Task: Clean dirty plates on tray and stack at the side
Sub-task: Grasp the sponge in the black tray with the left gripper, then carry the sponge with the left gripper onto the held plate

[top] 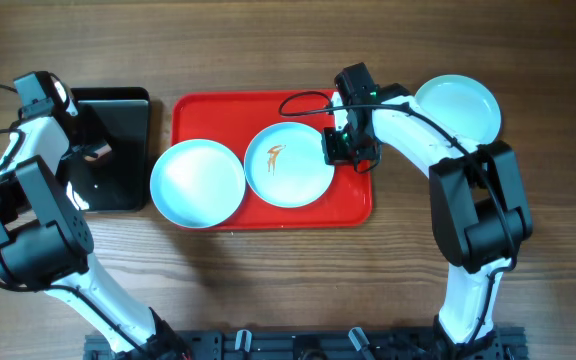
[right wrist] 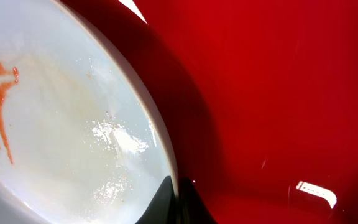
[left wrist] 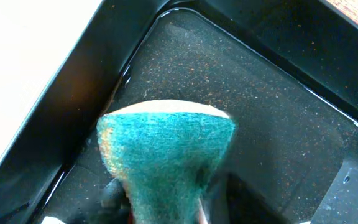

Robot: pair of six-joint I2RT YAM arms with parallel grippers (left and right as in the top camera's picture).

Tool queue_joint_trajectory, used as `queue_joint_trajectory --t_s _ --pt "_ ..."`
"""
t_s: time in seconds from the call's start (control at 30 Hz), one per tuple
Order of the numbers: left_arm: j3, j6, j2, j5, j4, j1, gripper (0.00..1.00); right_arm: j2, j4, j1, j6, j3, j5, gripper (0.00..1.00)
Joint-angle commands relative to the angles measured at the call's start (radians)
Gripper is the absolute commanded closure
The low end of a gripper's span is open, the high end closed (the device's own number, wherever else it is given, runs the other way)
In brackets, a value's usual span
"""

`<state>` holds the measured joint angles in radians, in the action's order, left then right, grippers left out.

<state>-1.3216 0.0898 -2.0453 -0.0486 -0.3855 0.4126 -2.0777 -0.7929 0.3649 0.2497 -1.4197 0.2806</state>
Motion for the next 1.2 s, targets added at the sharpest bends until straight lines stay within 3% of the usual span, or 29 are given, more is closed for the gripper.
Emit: queue_joint_trajectory --t_s 0.0,0.17,0.37,0.5,0.67,0.9,0.97,1.03,1.13,1.17 --pt "-0.001 -0.003 -0.009 0.005 -0.02 -0.002 0.96 -0.025 -0.005 -0.001 0.013 0.008 0.008 0.96" --pt "-0.001 0.004 0.087 -0.058 -0.058 -0.002 0.96 -0.025 -0.004 -0.001 0.013 0.008 0.008 0.96" --pt "-0.001 0.103 0.256 -0.184 -0.122 -0.002 0.96 -0.025 -0.001 -0.001 0.013 0.008 0.008 0.96" --pt "-0.001 0.104 0.36 -0.298 -0.28 -0.008 0.96 -0.025 0.001 -0.001 0.014 0.008 0.008 0.96" --pt "0.058 0.076 0.314 -0.137 -0.329 -0.046 0.96 -0.025 0.019 -0.001 0.043 0.008 0.008 0.96" --pt "0.044 0.075 0.383 -0.381 -0.368 -0.058 0.96 -0.025 0.019 -0.001 0.044 0.008 0.008 0.96" --pt "0.044 0.076 0.41 -0.465 -0.37 -0.078 0.96 -0.025 0.023 -0.001 0.069 0.008 0.008 0.92" --pt "0.044 0.075 0.411 -0.519 -0.373 -0.121 0.96 -0.025 0.037 -0.001 0.076 0.008 0.008 0.74" --pt "0.044 0.076 0.402 -0.527 -0.383 -0.233 0.96 -0.025 0.041 -0.001 0.077 0.008 0.008 0.75" --pt "0.044 0.076 0.399 -0.527 -0.384 -0.271 0.96 -0.025 0.04 -0.001 0.084 0.008 0.008 0.81"
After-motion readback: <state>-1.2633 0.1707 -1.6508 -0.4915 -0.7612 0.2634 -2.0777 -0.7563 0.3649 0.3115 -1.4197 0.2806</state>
